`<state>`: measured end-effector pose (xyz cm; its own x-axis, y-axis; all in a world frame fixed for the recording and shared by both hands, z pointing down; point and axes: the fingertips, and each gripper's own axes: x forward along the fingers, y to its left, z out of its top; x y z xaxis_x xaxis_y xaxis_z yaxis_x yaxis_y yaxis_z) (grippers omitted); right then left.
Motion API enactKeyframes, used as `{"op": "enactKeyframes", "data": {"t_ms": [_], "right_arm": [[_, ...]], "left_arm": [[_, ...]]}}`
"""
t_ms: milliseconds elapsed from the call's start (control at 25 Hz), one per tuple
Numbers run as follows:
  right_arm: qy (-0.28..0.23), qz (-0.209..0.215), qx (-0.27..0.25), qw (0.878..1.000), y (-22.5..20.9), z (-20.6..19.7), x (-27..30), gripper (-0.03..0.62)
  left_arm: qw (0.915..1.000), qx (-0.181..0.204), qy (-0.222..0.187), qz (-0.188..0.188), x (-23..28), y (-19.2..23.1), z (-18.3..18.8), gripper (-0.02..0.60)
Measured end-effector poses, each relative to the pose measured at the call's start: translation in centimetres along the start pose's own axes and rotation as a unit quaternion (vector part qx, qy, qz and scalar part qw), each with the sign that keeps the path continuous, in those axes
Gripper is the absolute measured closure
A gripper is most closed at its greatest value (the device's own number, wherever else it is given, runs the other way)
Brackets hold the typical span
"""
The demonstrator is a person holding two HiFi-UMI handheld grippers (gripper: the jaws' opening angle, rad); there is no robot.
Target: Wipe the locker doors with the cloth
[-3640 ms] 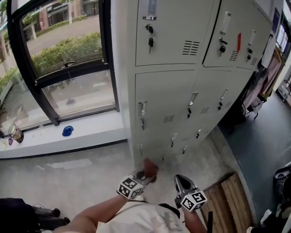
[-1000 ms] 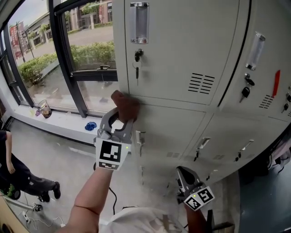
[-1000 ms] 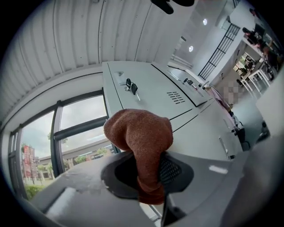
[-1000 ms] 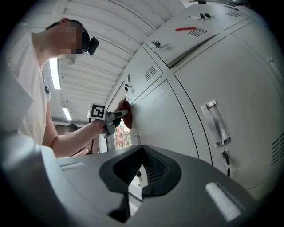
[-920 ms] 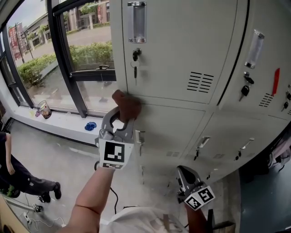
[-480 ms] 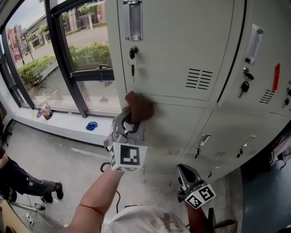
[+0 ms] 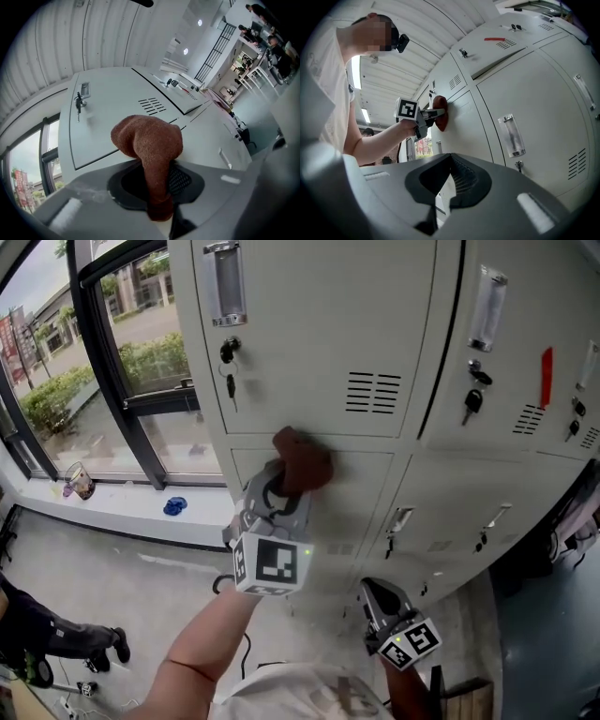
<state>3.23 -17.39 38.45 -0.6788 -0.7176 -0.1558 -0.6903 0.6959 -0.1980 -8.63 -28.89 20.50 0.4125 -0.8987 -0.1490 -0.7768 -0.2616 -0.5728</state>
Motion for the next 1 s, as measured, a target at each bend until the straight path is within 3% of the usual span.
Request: {"op": "enactKeyframes", "data": {"t_ms": [400,800,1000], "right_arm": [[-0.005,-0.022,-0.004,1.0,-1.7,0.7,-1.9,0.585],[-0.007,-0.039,0.004,0.999,-2.8,0.5,-3.1,0.585],[-0.008,-0.042,0.006,0.999,-3.1,0.5,-3.2,0.585]], "left_arm": [[0.9991,-0.017,-0.025,-0.032,2.1,-3.1,2.9,0.491],[0.9973,0.023,-0.018,-0.068,4.2,-7.1,5.2,0.491],[0.9944,0.07,-0.004,-0.078,5.2,-9.1,6.0,0.492]]}}
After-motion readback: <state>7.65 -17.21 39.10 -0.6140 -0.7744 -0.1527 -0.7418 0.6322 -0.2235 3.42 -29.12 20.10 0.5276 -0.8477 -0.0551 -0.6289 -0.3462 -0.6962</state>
